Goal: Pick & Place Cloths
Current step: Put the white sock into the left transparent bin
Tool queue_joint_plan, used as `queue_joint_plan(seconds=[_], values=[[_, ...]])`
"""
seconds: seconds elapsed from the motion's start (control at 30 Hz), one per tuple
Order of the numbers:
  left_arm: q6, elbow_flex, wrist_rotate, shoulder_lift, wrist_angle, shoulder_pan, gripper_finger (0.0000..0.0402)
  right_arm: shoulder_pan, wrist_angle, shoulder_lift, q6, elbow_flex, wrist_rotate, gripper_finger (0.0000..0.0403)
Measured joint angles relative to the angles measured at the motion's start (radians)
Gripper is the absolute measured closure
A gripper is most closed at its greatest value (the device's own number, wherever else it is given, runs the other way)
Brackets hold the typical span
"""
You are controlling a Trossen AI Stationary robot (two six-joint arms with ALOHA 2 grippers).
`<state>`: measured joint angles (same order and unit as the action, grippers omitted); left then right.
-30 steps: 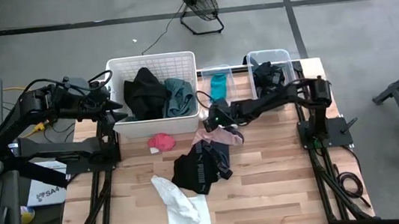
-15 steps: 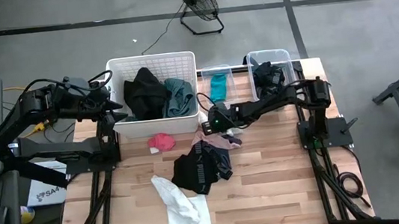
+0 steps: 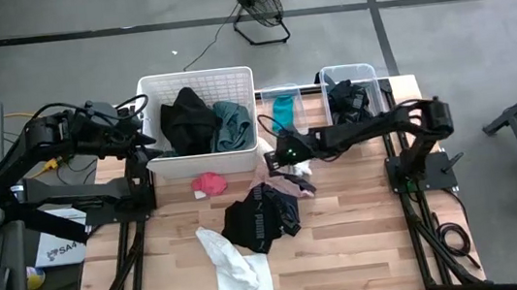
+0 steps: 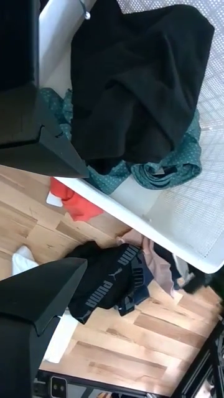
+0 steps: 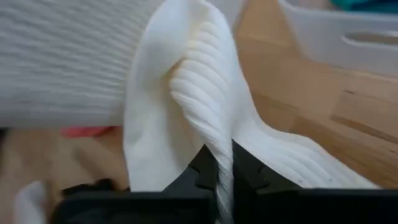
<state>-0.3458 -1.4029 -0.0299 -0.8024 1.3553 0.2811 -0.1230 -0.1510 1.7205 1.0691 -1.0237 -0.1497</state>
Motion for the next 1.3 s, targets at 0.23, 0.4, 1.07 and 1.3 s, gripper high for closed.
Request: queue_joint_plan(seconds=[0.23, 0.4, 1.07, 1.3], values=[[0.000, 0.000, 0.001, 0.000, 0.001, 0.000, 0.0186, 0.016, -0.056, -0.145, -0.048, -0.001, -0.053, 0.0397], [0.000, 0.000, 0.002, 0.000, 0.000, 0.000, 0.0186, 0.015, -0.080, -0.227, -0.079, -0.002, -0.134, 0.0397], [0.088, 0.086, -0.041, 0.061, -0.080, 0.000, 0.0186, -0.068, -0.001, -0.394, -0.105, -0.004, -0.193, 0.0398], [0.087, 0.283, -0.018, 0.157, -0.180, 0.000, 0.0186, -0.126, 0.019, -0.413, -0.125, -0.004, -0.200, 0.0398]])
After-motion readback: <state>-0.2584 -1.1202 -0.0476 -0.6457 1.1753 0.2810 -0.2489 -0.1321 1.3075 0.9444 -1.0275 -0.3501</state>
